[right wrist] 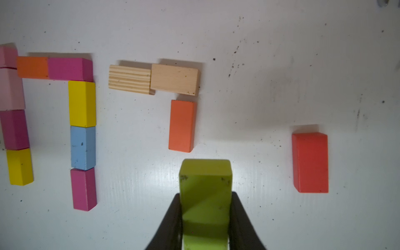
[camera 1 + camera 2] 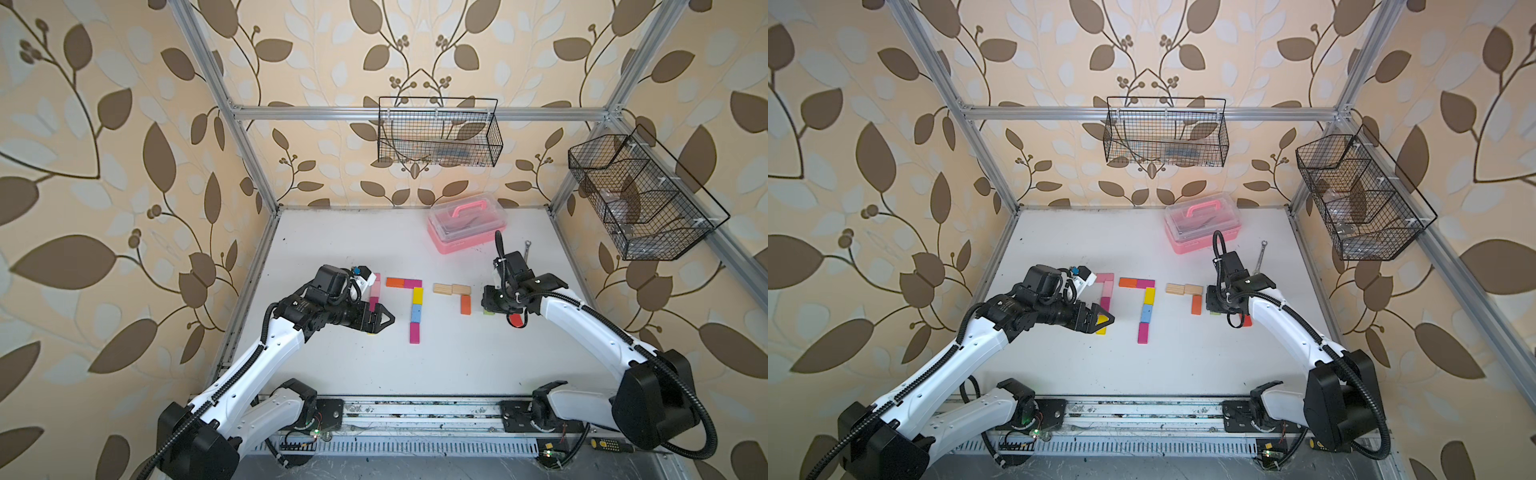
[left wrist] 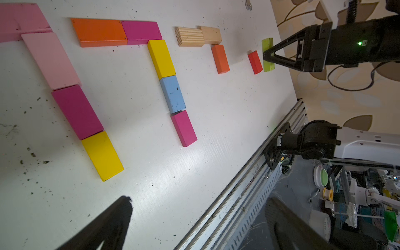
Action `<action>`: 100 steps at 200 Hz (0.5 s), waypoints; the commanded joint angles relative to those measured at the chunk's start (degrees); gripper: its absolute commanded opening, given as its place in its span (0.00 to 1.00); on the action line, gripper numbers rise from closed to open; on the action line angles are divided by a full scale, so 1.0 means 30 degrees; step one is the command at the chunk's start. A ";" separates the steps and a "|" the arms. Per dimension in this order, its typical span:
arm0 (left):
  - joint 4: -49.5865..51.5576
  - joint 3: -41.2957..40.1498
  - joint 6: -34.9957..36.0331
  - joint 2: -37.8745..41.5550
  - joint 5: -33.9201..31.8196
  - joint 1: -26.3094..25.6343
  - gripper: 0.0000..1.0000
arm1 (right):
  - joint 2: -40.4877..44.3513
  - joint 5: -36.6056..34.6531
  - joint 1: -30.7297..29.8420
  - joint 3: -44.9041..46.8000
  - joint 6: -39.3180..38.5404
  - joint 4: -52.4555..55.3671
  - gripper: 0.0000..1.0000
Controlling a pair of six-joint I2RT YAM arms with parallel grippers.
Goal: Assemble the number 7 with building blocks
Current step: Assemble the building block at the center of the board.
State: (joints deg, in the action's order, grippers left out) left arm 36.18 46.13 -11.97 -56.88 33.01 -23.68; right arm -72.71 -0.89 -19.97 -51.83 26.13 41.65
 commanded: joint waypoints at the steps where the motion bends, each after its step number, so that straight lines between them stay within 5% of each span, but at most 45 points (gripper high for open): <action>1: -0.0043 0.0302 0.0180 -0.0111 0.0450 -0.0163 0.99 | 0.0640 -0.0989 -0.1182 -0.0209 0.1368 0.1150 0.20; 49: -0.0072 0.0297 0.0133 -0.0067 0.0479 -0.0163 0.99 | 0.0653 -0.1479 -0.3682 0.1895 0.3838 -0.0636 0.21; 100: -0.0051 0.0294 0.0122 0.0123 0.0493 -0.0185 0.99 | -0.1091 -0.0312 -0.4039 0.4777 0.5986 -0.4577 0.20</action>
State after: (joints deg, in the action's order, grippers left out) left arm 36.18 46.13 -11.99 -57.28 33.01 -23.70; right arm -73.28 -3.16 -31.88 -39.88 39.40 34.09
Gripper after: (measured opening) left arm 0.989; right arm 0.279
